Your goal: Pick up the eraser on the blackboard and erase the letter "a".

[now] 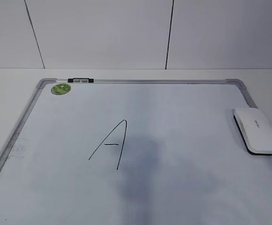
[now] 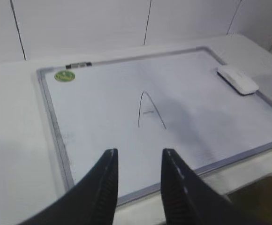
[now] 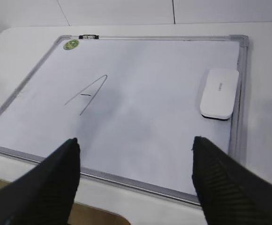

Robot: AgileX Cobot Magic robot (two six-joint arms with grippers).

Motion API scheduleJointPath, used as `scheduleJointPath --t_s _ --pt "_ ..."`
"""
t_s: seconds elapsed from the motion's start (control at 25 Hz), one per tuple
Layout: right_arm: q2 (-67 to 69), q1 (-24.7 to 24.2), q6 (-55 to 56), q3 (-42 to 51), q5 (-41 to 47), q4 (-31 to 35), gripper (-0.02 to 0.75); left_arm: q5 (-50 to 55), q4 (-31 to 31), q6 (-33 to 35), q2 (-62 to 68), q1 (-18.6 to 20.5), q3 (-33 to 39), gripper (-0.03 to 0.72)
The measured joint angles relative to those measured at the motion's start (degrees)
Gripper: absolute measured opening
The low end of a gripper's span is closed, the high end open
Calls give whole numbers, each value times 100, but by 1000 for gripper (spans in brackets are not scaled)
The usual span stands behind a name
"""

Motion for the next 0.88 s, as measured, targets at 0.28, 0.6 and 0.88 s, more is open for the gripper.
scheduleJointPath --t_s 0.28,0.6,0.88 --pt "-283 0 -13 725 0 -566 593 0 395 11 -64 0 980 239" --pt "-601 0 -21 1691 0 -931 593 -12 645 146 -336 0 1645 239" --pt "-805 0 -21 2071 -66 -1180 593 -23 917 167 -387 0 1975 239"
